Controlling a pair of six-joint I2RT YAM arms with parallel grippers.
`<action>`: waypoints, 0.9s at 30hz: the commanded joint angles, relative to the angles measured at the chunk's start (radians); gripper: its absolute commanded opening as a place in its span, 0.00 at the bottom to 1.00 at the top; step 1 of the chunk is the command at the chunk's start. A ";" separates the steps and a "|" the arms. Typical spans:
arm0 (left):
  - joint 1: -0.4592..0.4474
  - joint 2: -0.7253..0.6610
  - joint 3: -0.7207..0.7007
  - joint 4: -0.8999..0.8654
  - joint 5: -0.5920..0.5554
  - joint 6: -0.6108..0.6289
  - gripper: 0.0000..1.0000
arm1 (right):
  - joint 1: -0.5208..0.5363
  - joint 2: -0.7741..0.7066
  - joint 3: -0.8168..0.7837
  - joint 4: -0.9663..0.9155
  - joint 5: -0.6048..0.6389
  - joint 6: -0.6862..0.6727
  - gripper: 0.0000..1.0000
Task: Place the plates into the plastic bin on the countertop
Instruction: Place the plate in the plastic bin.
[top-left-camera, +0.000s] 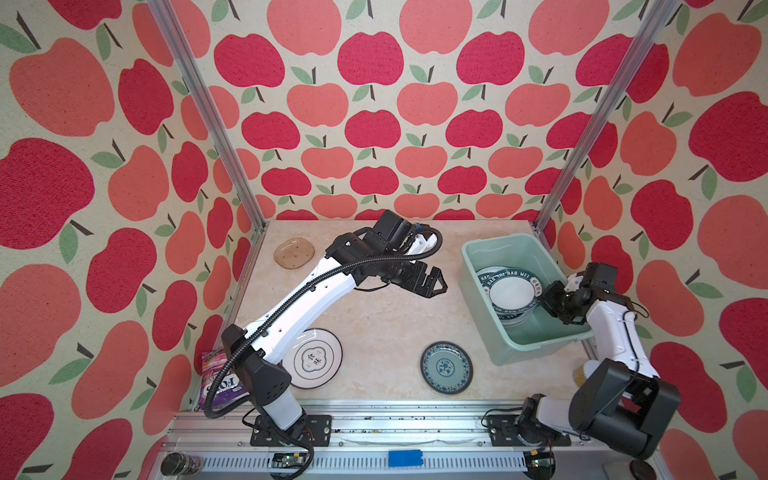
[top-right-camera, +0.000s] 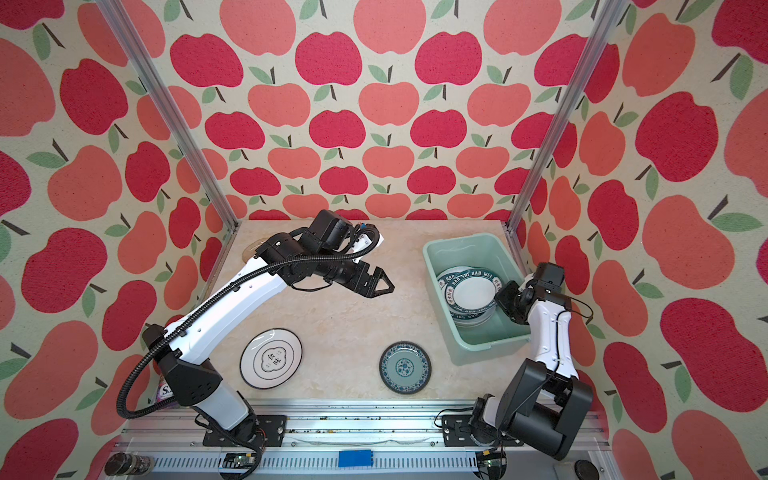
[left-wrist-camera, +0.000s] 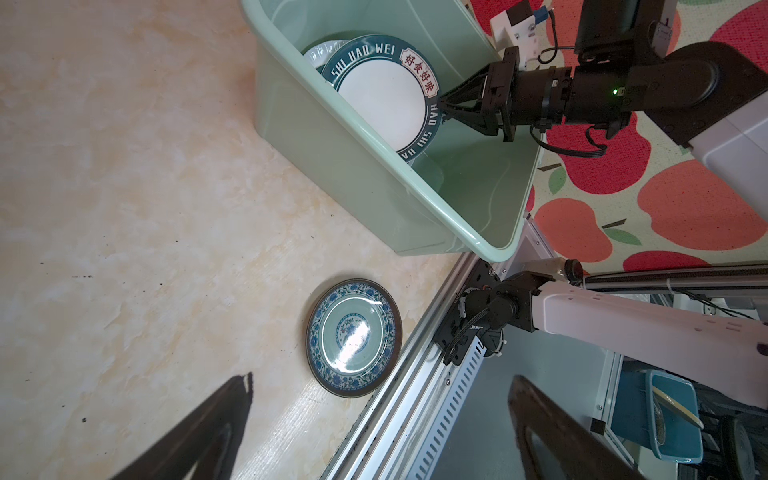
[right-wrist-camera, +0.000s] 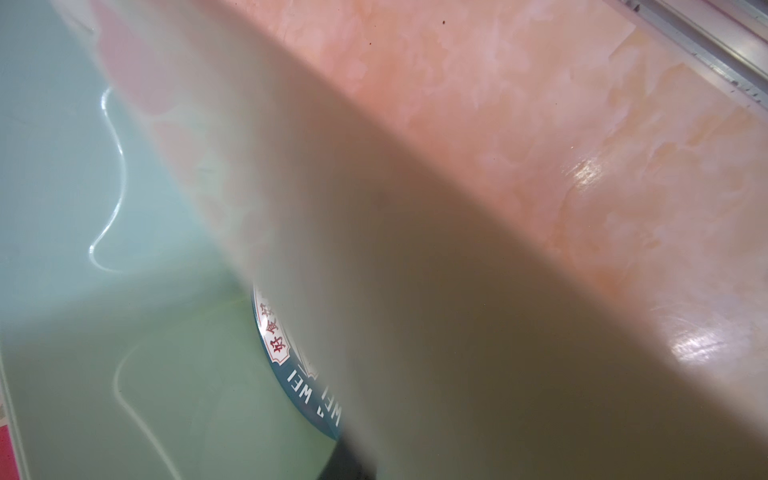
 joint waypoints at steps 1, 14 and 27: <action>-0.004 0.008 0.030 -0.025 -0.013 0.017 0.99 | 0.018 0.026 -0.002 -0.084 -0.020 0.002 0.17; -0.006 0.006 0.038 -0.028 -0.018 0.020 0.99 | 0.018 0.023 0.005 -0.090 -0.026 0.002 0.18; 0.023 -0.130 -0.048 0.007 -0.214 -0.018 0.99 | 0.044 -0.059 0.131 -0.114 -0.101 -0.015 0.63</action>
